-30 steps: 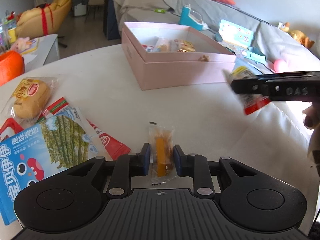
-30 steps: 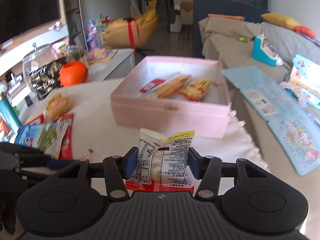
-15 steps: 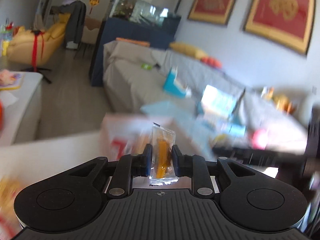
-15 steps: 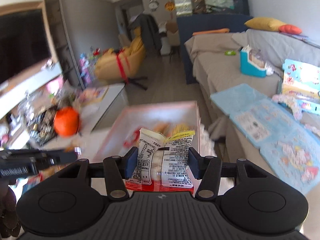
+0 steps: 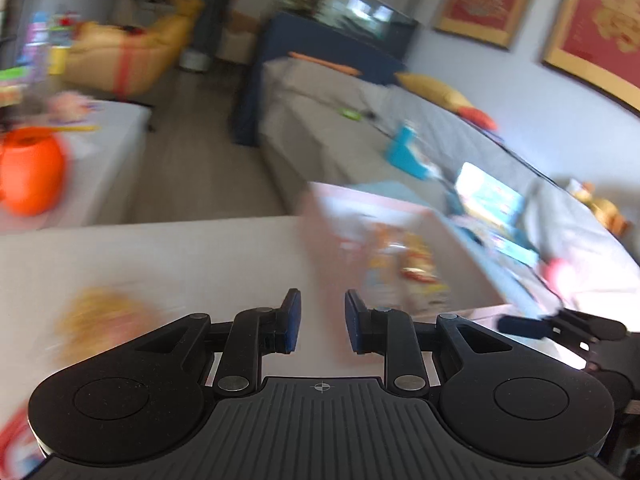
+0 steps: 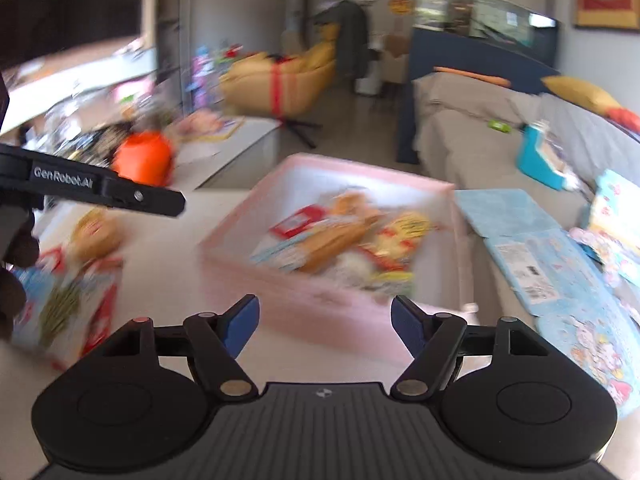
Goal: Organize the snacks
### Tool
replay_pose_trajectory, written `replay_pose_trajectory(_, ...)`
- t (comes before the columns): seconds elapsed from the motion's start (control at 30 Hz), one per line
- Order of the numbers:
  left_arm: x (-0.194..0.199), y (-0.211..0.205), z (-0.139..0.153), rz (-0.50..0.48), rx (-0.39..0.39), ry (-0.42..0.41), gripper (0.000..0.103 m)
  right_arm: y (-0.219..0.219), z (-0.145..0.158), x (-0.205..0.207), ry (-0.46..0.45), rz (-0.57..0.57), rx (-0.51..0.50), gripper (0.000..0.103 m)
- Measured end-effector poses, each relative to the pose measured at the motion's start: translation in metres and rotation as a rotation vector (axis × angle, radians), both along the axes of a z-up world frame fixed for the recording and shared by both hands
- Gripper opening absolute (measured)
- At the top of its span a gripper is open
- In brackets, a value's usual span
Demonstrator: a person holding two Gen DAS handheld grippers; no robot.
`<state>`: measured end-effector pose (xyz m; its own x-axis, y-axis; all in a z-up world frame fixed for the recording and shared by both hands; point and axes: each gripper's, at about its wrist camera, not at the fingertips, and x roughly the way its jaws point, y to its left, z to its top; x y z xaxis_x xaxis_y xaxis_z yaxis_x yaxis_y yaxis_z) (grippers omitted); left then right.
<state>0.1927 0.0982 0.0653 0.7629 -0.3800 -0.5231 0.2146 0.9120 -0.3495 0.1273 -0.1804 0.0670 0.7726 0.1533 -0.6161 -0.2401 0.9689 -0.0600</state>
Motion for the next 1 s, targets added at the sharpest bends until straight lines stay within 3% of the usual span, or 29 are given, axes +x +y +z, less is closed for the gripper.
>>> replay_pose_trajectory(0.13, -0.043, 0.066, -0.004, 0.212, 0.031, 0.030, 0.027, 0.045, -0.001, -0.022, 0.010, 0.182, -0.020, 0.085)
replay_pose_trajectory(0.3, -0.084, 0.095, -0.019, 0.219, 0.103, 0.097, 0.027, 0.109, -0.009, -0.027, 0.076, 0.373, -0.001, 0.085)
replay_pose_trajectory(0.4, -0.100, 0.108, -0.025, 0.283, 0.067, 0.116, 0.027, 0.143, -0.013, -0.024, 0.078, 0.397, 0.005, 0.085)
replay_pose_trajectory(0.53, -0.119, 0.122, -0.030, 0.363, -0.039, 0.132, 0.027, 0.176, -0.016, -0.013, 0.092, 0.435, 0.027, 0.085)
replay_pose_trajectory(0.63, -0.123, 0.120, -0.037, 0.305, -0.115, 0.159, 0.027, 0.184, -0.016, 0.006, 0.102, 0.397, 0.066, 0.085)
replay_pose_trajectory(0.77, -0.121, 0.090, -0.044, 0.176, -0.096, 0.182, 0.027, 0.172, -0.021, 0.031, 0.177, 0.309, 0.128, 0.085)
replay_pose_trajectory(1.0, -0.090, 0.039, -0.055, 0.039, -0.100, 0.175, 0.027, 0.129, -0.020, 0.006, 0.198, 0.335, 0.093, 0.085)
